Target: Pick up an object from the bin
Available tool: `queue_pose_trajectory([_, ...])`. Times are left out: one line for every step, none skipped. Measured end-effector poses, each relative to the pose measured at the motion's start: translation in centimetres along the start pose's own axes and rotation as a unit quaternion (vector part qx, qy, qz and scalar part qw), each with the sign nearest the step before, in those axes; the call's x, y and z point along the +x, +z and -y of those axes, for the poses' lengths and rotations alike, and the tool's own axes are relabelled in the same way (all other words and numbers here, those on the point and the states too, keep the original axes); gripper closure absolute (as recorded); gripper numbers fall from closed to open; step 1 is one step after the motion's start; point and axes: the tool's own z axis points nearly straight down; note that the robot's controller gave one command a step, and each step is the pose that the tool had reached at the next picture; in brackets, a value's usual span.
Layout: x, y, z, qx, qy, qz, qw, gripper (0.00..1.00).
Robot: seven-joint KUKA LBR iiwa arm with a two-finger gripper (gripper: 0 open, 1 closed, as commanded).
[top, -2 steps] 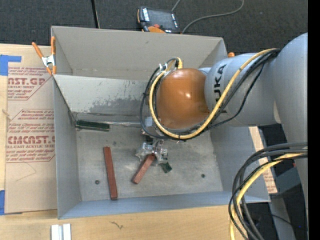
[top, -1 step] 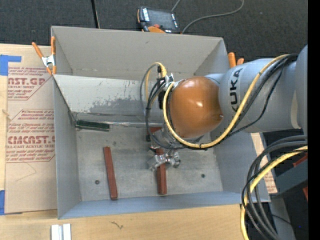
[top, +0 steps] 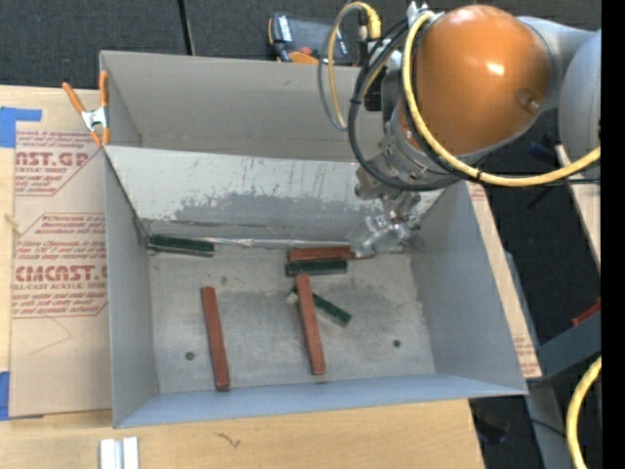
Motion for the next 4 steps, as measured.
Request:
queue_pose_trajectory([-2.6, 9.5, 2.7, -0.007, -0.002, 0.0031, 1.0000, 1.00])
queue_pose_trajectory([-2.3, 9.0, 2.8, -0.004, 0.000, 0.0019, 1.0000, 0.00])
queue_pose_trajectory([-4.6, 22.0, 0.7, -0.007, 0.086, 0.0006, 0.9963, 0.00])
queue_pose_trajectory([-4.3, 21.4, 1.0, -0.003, 0.087, -0.0012, 0.9962, 1.00])
